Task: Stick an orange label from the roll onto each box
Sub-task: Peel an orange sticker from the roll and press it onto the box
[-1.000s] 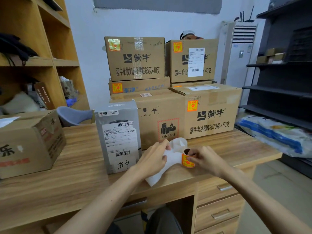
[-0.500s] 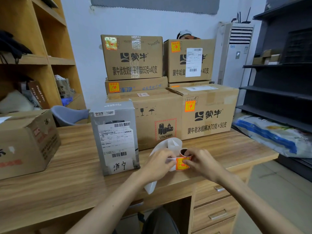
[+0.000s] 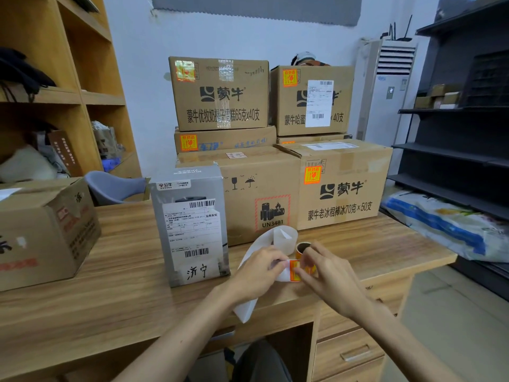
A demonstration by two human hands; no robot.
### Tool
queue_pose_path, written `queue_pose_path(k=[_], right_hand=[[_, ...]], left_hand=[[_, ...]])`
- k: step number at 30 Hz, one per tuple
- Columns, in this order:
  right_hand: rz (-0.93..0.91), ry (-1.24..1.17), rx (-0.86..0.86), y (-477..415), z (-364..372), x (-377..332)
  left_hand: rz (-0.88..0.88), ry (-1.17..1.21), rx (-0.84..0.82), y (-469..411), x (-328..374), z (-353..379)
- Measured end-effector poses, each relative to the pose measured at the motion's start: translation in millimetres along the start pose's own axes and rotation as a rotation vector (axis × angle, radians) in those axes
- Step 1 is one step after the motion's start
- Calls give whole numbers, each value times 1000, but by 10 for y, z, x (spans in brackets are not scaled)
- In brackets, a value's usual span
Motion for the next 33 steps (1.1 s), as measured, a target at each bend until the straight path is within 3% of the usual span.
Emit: queue_pose_path(k=[18,33], right_hand=[[116,-15,15,-15,19,-19],[403,-431,145,180,-175,325]], left_hand=[[42,-17,-43,-19,57,31],[-104,-56,51,-42,12,-42]])
Point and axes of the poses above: each hand's wrist, its own y-axis away from the middle knuckle, its own z-axis out of the palm, x = y × z, the point moved 4 cm from there along -y, towards the middle knuckle, and after that the axes turned 9 degrees about -y, right-handed, at the moved point
